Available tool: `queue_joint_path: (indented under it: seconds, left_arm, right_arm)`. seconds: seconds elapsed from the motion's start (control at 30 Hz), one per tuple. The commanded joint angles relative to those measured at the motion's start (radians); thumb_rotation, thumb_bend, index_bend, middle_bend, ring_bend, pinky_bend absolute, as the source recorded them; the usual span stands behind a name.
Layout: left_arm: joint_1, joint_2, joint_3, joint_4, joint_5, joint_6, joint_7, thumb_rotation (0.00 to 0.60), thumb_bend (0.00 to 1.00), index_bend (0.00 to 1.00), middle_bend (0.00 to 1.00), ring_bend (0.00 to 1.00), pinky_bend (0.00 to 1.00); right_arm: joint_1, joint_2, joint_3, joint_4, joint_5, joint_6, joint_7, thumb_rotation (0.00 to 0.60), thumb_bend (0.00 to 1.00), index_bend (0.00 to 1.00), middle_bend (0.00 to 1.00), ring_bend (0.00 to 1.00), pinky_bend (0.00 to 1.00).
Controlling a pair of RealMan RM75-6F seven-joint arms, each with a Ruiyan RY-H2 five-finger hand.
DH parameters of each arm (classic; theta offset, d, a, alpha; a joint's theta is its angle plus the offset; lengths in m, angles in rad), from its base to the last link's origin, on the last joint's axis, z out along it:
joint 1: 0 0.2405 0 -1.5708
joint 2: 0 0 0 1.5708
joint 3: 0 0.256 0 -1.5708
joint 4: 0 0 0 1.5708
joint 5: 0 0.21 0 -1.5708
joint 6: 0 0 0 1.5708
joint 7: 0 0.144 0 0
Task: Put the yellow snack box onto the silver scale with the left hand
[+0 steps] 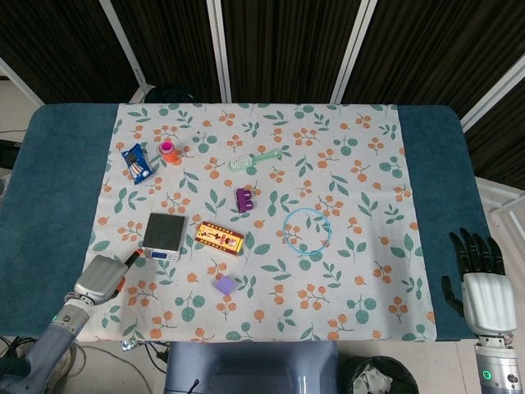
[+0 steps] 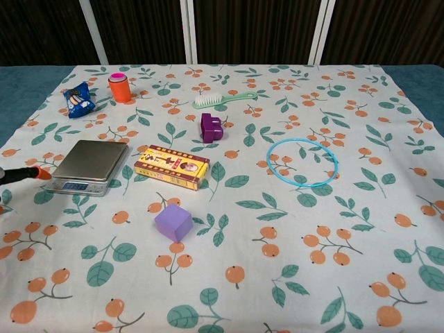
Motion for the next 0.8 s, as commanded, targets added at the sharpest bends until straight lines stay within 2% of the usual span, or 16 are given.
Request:
queue_joint_path:
  seconds: [0.03, 0.13, 0.2, 0.27, 0.33, 0.37, 0.47, 0.6, 0.8]
  left_arm:
    - [0.031, 0.026, -0.038, -0.046, 0.072, 0.131, -0.036, 0.6, 0.5, 0.1, 0.69, 0.57, 0.67]
    - [0.056, 0.003, -0.056, -0.036, 0.16, 0.239, -0.092, 0.6, 0.33, 0.1, 0.53, 0.48, 0.61]
    - [0.063, -0.016, -0.058, -0.017, 0.213, 0.279, -0.141, 0.6, 0.21, 0.09, 0.4, 0.37, 0.52]
    - [0.056, -0.021, -0.057, -0.015, 0.249, 0.283, -0.177, 0.6, 0.11, 0.07, 0.24, 0.22, 0.33]
    - [0.037, -0.008, -0.061, -0.04, 0.262, 0.258, -0.187, 0.6, 0.06, 0.06, 0.16, 0.12, 0.21]
    - [0.023, 0.002, -0.068, -0.059, 0.262, 0.24, -0.183, 0.6, 0.05, 0.05, 0.13, 0.09, 0.18]
    - [-0.029, 0.028, -0.105, -0.122, 0.24, 0.18, -0.142, 0.6, 0.03, 0.05, 0.11, 0.06, 0.14]
    - [-0.11, 0.053, -0.166, -0.204, 0.169, 0.079, -0.062, 0.6, 0.03, 0.05, 0.15, 0.07, 0.13]
    - [-0.234, 0.042, -0.235, -0.244, -0.017, -0.059, 0.106, 0.6, 0.03, 0.06, 0.21, 0.11, 0.15]
  right_arm:
    - [0.0, 0.001, 0.0, 0.0, 0.0, 0.0, 0.001, 0.6, 0.51, 0.03, 0.07, 0.06, 0.03]
    - [0.001, 0.0, 0.0, 0.0, 0.001, -0.003, 0.0, 0.6, 0.51, 0.03, 0.07, 0.06, 0.03]
    - [0.001, -0.001, -0.001, 0.0, 0.001, -0.004, -0.002, 0.6, 0.51, 0.03, 0.07, 0.06, 0.03]
    - [0.001, -0.002, -0.002, -0.002, -0.001, -0.004, -0.003, 0.6, 0.51, 0.03, 0.07, 0.06, 0.03]
    - [0.001, -0.001, -0.001, -0.003, 0.0, -0.002, -0.004, 0.6, 0.51, 0.03, 0.07, 0.06, 0.03]
    - [0.0, -0.001, -0.001, -0.004, 0.0, -0.001, -0.004, 0.6, 0.51, 0.03, 0.07, 0.06, 0.03]
    - [0.0, -0.001, 0.0, -0.004, 0.003, -0.002, -0.004, 0.6, 0.51, 0.03, 0.07, 0.06, 0.03]
    - [0.001, -0.001, 0.0, -0.002, 0.005, -0.006, -0.003, 0.6, 0.51, 0.03, 0.07, 0.06, 0.03]
    - [0.002, -0.002, -0.001, -0.002, 0.004, -0.009, -0.004, 0.6, 0.51, 0.03, 0.07, 0.06, 0.03]
